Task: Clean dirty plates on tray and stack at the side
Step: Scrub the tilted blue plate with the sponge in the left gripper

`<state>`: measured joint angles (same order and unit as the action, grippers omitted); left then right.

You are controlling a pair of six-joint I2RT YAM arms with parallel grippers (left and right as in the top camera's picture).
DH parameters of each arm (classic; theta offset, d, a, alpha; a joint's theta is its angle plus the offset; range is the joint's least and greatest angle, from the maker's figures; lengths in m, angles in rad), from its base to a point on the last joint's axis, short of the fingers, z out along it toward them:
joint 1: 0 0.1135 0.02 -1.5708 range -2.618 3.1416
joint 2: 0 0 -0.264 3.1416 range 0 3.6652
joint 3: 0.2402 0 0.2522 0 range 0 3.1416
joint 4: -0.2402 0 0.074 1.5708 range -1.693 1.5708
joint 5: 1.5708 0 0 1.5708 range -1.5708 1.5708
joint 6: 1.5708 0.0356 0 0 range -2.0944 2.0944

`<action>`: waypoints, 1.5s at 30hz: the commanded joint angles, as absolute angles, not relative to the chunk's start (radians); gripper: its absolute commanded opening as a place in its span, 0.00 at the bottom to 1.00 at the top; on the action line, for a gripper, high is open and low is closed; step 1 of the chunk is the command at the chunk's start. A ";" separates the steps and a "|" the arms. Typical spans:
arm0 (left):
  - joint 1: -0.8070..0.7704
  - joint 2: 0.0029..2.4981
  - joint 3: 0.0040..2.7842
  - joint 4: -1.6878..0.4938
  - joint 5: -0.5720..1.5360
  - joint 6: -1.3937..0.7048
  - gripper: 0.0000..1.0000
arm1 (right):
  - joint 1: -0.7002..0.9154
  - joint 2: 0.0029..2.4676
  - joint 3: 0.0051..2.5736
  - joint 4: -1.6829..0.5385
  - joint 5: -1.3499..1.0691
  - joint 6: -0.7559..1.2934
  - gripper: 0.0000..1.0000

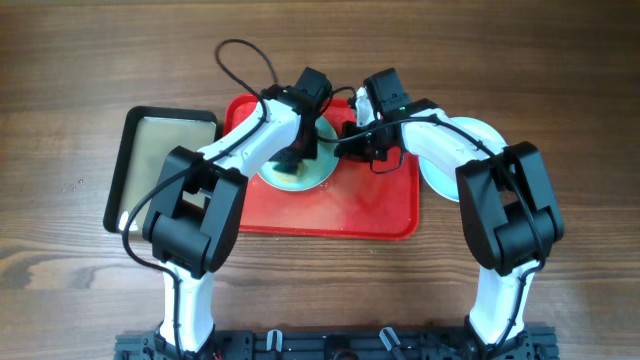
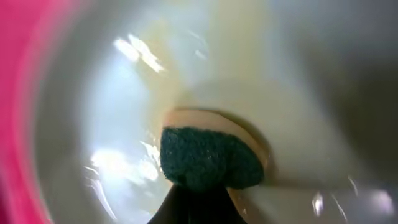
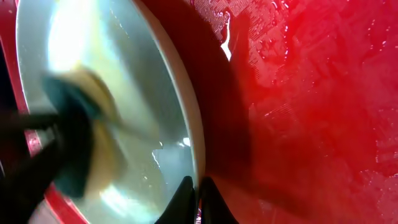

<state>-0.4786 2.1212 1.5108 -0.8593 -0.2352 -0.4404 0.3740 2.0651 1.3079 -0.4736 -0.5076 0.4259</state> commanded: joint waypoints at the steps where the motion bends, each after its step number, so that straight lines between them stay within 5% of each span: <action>1: -0.437 2.201 1.472 -0.756 -0.546 -0.641 0.04 | 0.376 2.090 1.320 -0.487 -0.533 0.419 0.04; 7: -0.443 2.201 1.472 -0.577 -0.473 -0.635 0.04 | 0.376 2.090 1.320 -0.485 -0.533 0.419 0.04; 12: -0.443 2.201 1.472 -0.515 0.026 -0.222 0.04 | 0.376 2.090 1.320 -0.485 -0.533 0.418 0.04; 24: -0.440 2.197 1.472 -0.858 0.543 0.246 0.04 | 0.376 2.090 1.320 -0.486 -0.541 0.418 0.04; 30: -0.429 2.197 1.474 -0.807 0.530 0.244 0.04 | 0.376 2.091 1.320 -0.486 -0.541 0.419 0.04; 38: -0.356 2.197 1.474 -0.453 0.004 -0.344 0.04 | 0.376 2.091 1.320 -0.487 -0.541 0.419 0.04; 42: -0.355 2.197 1.474 -0.537 -0.365 -0.568 0.04 | 0.376 2.091 1.320 -0.487 -0.540 0.418 0.04; 45: -0.355 2.197 1.474 -0.717 -0.416 -0.631 0.04 | 0.376 2.091 1.320 -0.487 -0.541 0.418 0.04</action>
<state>-0.3927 2.1468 1.5085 -0.5850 -0.1303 -0.5026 0.3664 2.0651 1.3178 -0.4664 -0.5037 0.4400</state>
